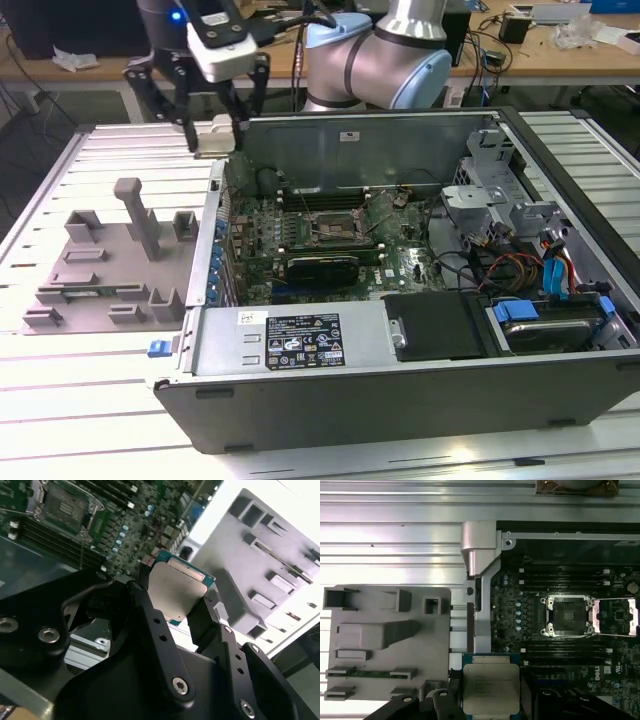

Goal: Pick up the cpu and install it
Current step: 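Pick up the cpu and move it towards the insertion slot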

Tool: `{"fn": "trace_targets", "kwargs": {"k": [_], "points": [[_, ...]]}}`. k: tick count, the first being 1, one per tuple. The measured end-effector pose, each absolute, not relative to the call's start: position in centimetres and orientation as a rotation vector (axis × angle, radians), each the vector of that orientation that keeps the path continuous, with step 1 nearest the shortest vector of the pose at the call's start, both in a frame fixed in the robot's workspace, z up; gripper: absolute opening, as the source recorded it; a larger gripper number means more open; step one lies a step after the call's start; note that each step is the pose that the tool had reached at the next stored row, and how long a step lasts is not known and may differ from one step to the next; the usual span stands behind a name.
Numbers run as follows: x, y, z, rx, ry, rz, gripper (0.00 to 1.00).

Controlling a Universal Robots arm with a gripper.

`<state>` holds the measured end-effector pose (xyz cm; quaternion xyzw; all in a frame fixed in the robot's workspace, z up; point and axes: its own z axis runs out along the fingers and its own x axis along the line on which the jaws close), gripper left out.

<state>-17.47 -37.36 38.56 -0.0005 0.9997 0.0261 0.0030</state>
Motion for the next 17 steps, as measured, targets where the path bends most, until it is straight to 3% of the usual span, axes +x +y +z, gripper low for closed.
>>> {"fn": "trace_targets", "kwargs": {"k": [17], "points": [[-11.5, -37.4, 38.5, -0.002, 3.134, 0.083, 0.55]]}}
